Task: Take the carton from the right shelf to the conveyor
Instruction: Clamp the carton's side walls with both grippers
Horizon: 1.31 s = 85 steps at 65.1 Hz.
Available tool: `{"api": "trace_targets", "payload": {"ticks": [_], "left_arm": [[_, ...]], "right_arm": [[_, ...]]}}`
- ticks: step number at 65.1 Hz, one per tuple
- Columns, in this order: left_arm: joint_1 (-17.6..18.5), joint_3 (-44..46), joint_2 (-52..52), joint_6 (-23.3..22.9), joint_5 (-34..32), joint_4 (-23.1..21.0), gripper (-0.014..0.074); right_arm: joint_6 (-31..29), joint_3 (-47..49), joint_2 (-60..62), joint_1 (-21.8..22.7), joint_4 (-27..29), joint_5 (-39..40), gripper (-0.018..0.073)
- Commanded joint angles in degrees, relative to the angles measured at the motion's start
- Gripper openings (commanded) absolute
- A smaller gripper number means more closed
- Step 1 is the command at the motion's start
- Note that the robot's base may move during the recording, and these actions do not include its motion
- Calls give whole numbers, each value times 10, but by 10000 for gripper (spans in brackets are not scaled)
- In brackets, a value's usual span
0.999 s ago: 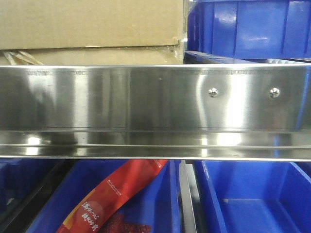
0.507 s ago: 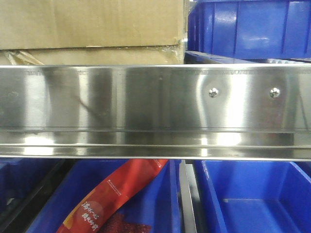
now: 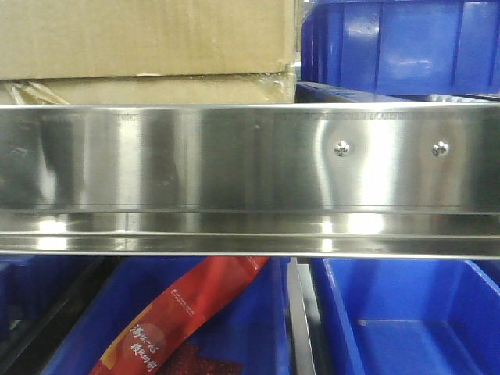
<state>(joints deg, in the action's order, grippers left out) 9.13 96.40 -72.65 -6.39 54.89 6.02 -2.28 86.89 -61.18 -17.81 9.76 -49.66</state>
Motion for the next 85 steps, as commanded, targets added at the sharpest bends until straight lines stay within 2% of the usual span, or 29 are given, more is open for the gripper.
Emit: {"api": "trace_targets", "payload": {"ticks": [1, 6, 9, 17, 21, 27, 41, 57, 61, 63, 68, 71, 72, 75, 80, 85], "left_arm": [[2, 61, -46, 12, 35, -6, 382], [-5, 111, -92, 29, 73, -11, 382], [-19, 143, -119, 45, 106, -30, 382], [-67, 197, -168, 69, 144, -94, 382], [-85, 205, -184, 77, 144, -106, 382], [-95, 205, -204, 77, 140, -95, 382], [-95, 205, -247, 77, 145, -41, 382], [-95, 203, -276, 77, 144, -28, 382], [-95, 203, -282, 77, 146, -24, 377], [-95, 203, -283, 77, 148, -24, 358], [-95, 203, -284, 77, 151, -24, 263], [-95, 203, -284, 77, 151, -21, 149], [-95, 203, -284, 77, 151, -20, 90], [-95, 203, -284, 77, 151, -17, -50], [-95, 203, -284, 77, 151, -17, 8], [-95, 203, -282, 77, 151, -17, -6]], "right_arm": [[27, 104, -79, -12, -3, -89, 513], [45, 201, -156, -23, -11, -160, 454], [55, 267, -200, -32, -15, -203, 416], [82, 375, -290, -65, -36, -203, 393], [95, 412, -321, -84, -60, -203, 394], [113, 452, -373, -106, -98, -203, 394], [124, 476, -460, -109, -77, -203, 394], [124, 476, -516, -109, -71, -203, 392], [124, 476, -525, -109, -71, -203, 351], [124, 476, -527, -109, -71, -203, 305], [124, 476, -528, -109, -70, -203, 118], [124, 479, -528, -109, -70, -203, -65], [124, 480, -528, -109, -70, -203, -101], [124, 487, -528, -109, -70, -203, -66], [124, 500, -528, -109, -70, -203, -60], [124, 523, -528, -109, -70, -203, -67]]}}
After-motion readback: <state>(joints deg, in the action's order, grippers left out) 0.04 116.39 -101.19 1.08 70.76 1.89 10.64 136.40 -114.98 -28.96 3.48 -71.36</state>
